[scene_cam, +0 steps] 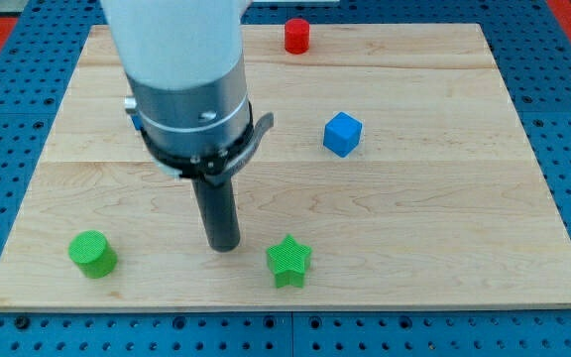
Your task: Slide the green star towards the center
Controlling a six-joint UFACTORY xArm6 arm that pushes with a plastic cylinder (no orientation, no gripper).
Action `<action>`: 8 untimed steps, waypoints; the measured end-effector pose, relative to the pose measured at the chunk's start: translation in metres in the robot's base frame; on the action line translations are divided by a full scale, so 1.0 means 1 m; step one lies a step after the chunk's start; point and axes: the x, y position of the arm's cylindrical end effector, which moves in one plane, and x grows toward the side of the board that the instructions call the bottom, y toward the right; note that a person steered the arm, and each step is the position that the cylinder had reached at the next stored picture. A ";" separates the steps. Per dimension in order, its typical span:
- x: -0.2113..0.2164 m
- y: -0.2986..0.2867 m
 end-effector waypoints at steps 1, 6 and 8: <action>0.024 0.004; 0.032 0.055; 0.024 0.095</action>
